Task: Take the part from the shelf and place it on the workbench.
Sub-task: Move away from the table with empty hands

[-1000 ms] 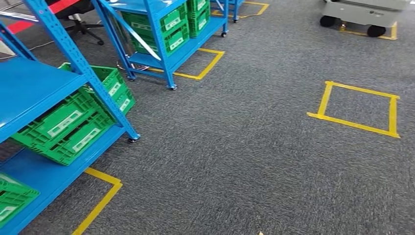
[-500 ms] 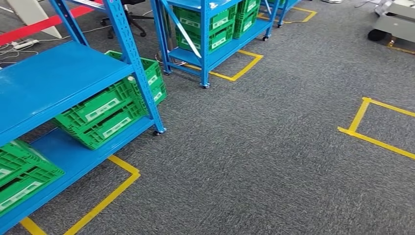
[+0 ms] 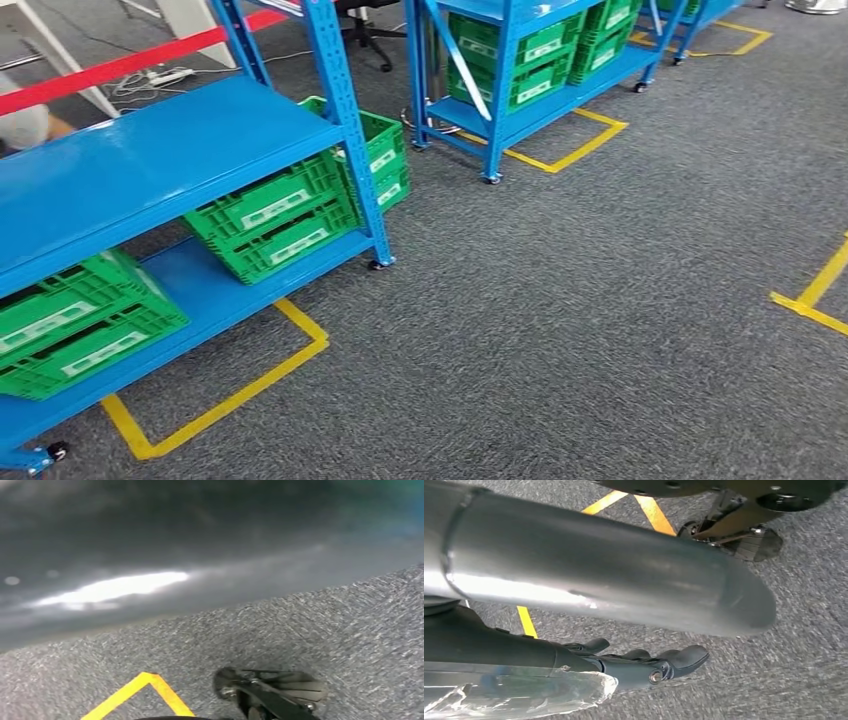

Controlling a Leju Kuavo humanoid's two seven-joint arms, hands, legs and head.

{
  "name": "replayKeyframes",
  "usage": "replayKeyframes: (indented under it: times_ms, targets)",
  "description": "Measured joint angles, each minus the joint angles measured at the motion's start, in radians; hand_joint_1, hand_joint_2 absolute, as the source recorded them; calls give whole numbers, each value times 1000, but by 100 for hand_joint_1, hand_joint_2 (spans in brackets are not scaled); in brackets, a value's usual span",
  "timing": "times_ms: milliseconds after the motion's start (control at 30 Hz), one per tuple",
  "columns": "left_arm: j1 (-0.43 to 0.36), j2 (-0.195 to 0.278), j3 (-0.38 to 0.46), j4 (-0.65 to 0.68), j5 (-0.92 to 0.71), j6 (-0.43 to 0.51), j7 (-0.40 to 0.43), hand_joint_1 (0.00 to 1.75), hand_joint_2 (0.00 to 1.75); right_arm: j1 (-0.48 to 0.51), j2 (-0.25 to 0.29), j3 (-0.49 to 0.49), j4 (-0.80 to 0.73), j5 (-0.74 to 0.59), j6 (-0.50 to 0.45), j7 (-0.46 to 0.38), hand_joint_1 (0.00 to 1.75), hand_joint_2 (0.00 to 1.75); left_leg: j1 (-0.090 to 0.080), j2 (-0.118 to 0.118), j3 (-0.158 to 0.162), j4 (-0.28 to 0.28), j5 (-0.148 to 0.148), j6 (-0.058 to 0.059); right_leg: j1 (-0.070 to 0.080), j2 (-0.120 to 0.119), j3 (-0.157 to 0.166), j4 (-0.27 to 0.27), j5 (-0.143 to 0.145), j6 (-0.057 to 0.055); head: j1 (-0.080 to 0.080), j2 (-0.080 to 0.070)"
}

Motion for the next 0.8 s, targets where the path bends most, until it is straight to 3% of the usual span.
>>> replayKeyframes:
  times_ms: [33,67,100,167,233,267,300,367,433,500,533,567,600,667,733,800]
  targets:
    - [0,0,-2,0,-8,-1,0,0,0,-2,0,-5,0,1,1,1,0,0,0,3,4,-1,11,1,2,-15,-1,0,-2,-1,0,0]
    - [2,0,-4,0,-14,-2,0,0,0,-4,1,-8,0,2,2,1,0,0,0,8,29,-41,38,4,4,-27,0,0,-4,-1,0,0]
    - [2,0,-5,0,-17,-3,0,0,0,-7,3,-11,0,3,2,1,0,0,-2,21,70,-109,71,10,6,-39,3,0,-7,0,0,0]
    - [-1,1,-8,0,-20,-3,1,0,0,-10,7,-17,0,4,3,1,0,0,-12,69,142,-237,107,26,14,-60,12,2,-13,4,1,0]
    - [-5,2,-10,0,-23,-3,1,0,0,-14,10,-20,-1,5,3,1,0,0,-21,90,162,-282,110,38,18,-82,20,2,-16,11,2,0]
    - [-4,2,-11,0,-25,-3,2,0,0,-17,10,-21,-1,6,4,1,0,0,-21,77,159,-284,113,41,19,-93,24,1,-17,15,2,0]
    - [-2,1,-11,0,-27,-3,3,0,0,-20,11,-21,-1,7,4,1,0,0,-18,66,158,-288,117,45,18,-88,26,3,-21,20,2,0]
    - [0,0,-11,-1,-30,-3,4,0,0,-22,12,-22,-2,10,4,1,0,0,-11,44,158,-297,124,53,12,-35,4,48,-53,31,5,0]
    - [-4,-1,-11,-1,-33,-4,5,0,0,-19,12,-22,-2,13,4,4,0,0,-7,21,156,-298,127,58,4,23,-60,175,-116,40,8,0]
    - [-6,-3,-11,-1,-38,-4,5,0,0,-15,12,-22,-2,17,4,9,0,0,-6,-7,154,-298,127,59,0,35,-123,293,-148,46,9,0]
    - [-6,-4,-11,-1,-41,-4,5,0,0,-14,12,-22,-2,19,4,12,0,0,-5,-22,156,-297,126,58,-2,36,-133,302,-134,49,9,0]
    - [-5,-6,-11,-1,-44,-4,5,0,0,-14,12,-22,-2,21,4,13,0,0,-3,-37,159,-296,124,55,-4,38,-123,271,-101,51,9,0]
    - [-5,-7,-11,-1,-46,-4,5,0,0,-14,12,-22,-2,24,4,15,0,0,0,-52,162,-294,121,51,-8,48,-98,208,-57,55,9,0]
    - [-6,-9,-11,-2,-52,-2,7,0,0,-15,13,-22,-3,28,4,17,0,0,1,-78,162,-285,114,38,-18,94,-43,83,-9,61,12,0]
    - [-9,-10,-11,-3,-59,-1,9,0,0,-15,14,-22,-3,31,5,20,0,0,1,-101,151,-276,111,25,-21,121,-18,35,-14,54,13,0]
    - [-6,-11,-9,-3,-69,0,10,0,0,-16,15,-23,-4,34,3,22,0,0,4,-115,143,-271,111,16,-19,102,-12,34,-19,38,13,0]
